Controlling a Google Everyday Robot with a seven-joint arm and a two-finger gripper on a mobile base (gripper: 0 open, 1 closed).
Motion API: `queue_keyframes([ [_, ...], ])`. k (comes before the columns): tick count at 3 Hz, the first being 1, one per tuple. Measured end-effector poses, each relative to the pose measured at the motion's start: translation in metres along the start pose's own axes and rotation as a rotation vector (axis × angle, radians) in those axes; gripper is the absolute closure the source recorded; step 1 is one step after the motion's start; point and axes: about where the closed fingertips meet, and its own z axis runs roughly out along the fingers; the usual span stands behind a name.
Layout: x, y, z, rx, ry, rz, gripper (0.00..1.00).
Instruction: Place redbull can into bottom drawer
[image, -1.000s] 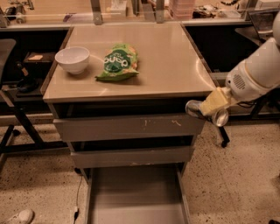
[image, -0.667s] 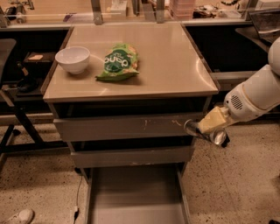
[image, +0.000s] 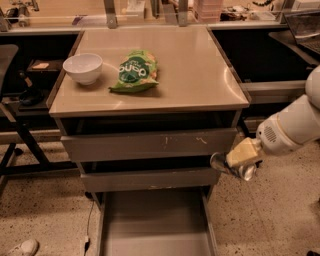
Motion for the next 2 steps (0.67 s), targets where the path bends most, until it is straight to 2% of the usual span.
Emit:
queue_keyframes([
  [2,0.063,-0.006,0.109,-0.185,0.09,0.176,1.0],
])
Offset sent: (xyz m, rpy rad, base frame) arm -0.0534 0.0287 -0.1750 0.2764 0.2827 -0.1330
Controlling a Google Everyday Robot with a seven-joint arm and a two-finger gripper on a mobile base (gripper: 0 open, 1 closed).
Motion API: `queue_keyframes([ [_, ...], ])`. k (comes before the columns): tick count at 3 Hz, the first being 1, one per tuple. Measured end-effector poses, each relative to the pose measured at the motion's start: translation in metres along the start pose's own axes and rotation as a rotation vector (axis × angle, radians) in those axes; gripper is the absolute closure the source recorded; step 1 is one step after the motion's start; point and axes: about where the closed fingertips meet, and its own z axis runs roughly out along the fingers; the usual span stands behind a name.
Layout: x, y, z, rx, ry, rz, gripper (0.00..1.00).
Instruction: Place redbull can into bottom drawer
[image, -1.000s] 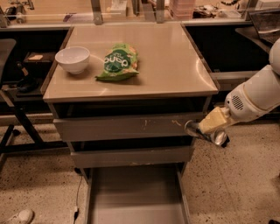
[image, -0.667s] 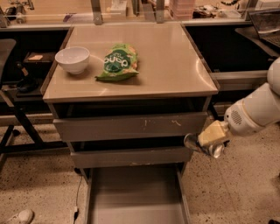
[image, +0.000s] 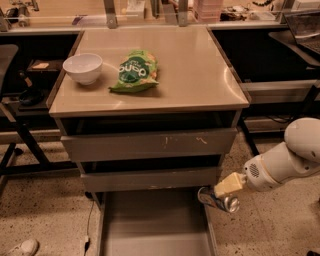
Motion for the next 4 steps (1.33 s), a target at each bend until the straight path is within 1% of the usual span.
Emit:
queue_keyframes([
  [1,0.0,0.0,0.0,0.0,0.0,0.0,1.0],
  [2,0.002,-0.009,0.035,-0.052,0.013,0.031,1.0],
  [3,-0.004,-0.027,0.08,-0.124,0.012,0.069,1.0],
  [4,-0.002,-0.043,0.124,-0.178,0.031,0.107,1.0],
])
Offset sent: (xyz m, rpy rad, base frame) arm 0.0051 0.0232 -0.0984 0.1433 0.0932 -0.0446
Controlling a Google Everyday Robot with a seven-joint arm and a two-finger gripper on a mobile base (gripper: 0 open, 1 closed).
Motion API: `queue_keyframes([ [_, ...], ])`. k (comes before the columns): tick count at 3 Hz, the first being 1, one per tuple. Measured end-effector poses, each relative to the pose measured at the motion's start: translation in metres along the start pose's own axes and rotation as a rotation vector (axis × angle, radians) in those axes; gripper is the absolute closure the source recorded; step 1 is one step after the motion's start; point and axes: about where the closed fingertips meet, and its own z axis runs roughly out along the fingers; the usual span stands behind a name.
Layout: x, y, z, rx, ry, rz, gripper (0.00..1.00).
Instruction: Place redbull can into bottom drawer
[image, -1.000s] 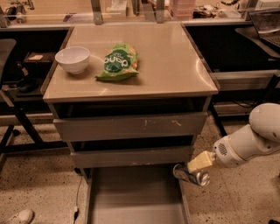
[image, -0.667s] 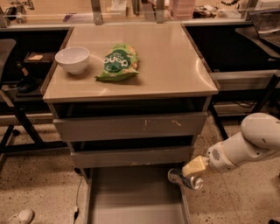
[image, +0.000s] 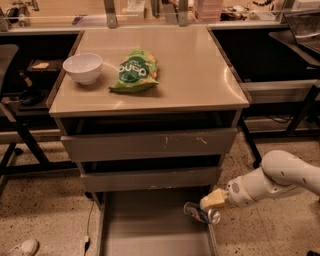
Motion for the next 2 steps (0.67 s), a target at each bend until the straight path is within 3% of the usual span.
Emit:
queue_keyframes([
  [2,0.001,-0.007,0.013,-0.021,0.001,0.017,1.0],
])
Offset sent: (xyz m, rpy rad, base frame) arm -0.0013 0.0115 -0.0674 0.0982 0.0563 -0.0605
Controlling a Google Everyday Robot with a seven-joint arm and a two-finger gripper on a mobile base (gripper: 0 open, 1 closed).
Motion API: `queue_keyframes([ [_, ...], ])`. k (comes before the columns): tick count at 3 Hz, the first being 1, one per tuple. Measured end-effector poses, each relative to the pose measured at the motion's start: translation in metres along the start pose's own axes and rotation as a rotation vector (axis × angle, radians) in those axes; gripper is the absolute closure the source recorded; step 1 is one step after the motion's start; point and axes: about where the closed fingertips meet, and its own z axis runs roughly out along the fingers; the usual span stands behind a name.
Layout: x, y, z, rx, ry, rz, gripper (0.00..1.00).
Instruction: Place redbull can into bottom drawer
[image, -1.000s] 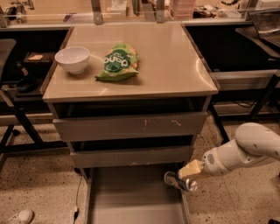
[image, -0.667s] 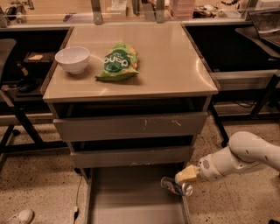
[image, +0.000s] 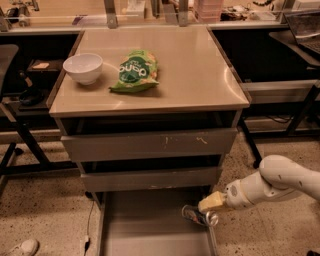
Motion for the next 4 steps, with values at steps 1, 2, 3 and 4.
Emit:
queue_keyframes([
  [1,-0.005,-0.03,0.046,-0.059,-0.009,0.062,1.0],
  [2,0.0,-0.066,0.105,-0.114,0.02,0.144,1.0],
  [3,0.0,-0.066,0.105,-0.114,0.02,0.144,1.0],
  [4,0.001,-0.073,0.123,-0.136,0.035,0.159,1.0],
])
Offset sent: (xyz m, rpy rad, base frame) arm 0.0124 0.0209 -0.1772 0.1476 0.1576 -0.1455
